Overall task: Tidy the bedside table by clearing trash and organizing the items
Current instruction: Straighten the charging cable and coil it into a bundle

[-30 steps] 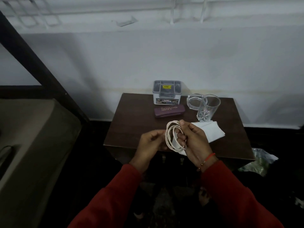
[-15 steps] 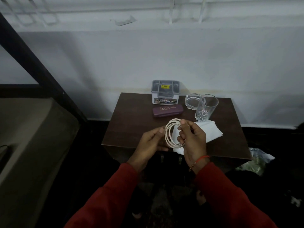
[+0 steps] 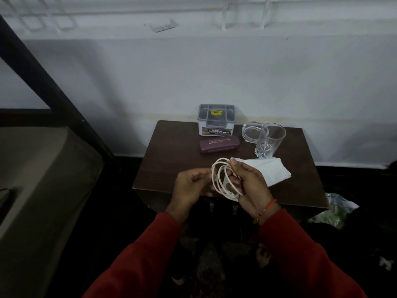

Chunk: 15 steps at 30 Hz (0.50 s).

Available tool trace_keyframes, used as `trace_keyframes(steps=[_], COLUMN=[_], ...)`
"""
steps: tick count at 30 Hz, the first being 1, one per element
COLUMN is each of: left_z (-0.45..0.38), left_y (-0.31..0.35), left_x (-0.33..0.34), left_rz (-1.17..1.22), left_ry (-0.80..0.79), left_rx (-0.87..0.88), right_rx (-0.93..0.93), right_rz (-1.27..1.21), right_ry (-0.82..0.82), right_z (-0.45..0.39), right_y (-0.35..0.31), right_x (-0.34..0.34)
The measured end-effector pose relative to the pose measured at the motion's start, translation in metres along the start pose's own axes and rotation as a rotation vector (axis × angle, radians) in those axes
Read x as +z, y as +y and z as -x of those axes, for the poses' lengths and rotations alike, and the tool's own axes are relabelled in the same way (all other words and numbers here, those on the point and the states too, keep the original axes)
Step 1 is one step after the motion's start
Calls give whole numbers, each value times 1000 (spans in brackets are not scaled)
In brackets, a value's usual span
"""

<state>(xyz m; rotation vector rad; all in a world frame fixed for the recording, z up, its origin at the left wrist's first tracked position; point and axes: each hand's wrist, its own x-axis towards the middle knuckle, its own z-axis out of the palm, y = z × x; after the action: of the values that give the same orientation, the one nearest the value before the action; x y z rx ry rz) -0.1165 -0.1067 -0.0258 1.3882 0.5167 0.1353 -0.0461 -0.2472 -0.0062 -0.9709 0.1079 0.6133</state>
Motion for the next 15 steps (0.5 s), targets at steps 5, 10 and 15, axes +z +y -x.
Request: trace_keyframes(steps=[5, 10, 15], left_z=[12, 15, 17], left_y=[9, 16, 13], left_x=[9, 13, 12], left_rz=[125, 189, 121], left_ry=[-245, -266, -227], left_rx=[-110, -161, -95], right_rx=[-260, -463, -524], right_rz=[233, 480, 518], right_ry=[272, 461, 418], right_z=[-7, -9, -3], right_y=[9, 16, 23], right_x=[-8, -10, -1])
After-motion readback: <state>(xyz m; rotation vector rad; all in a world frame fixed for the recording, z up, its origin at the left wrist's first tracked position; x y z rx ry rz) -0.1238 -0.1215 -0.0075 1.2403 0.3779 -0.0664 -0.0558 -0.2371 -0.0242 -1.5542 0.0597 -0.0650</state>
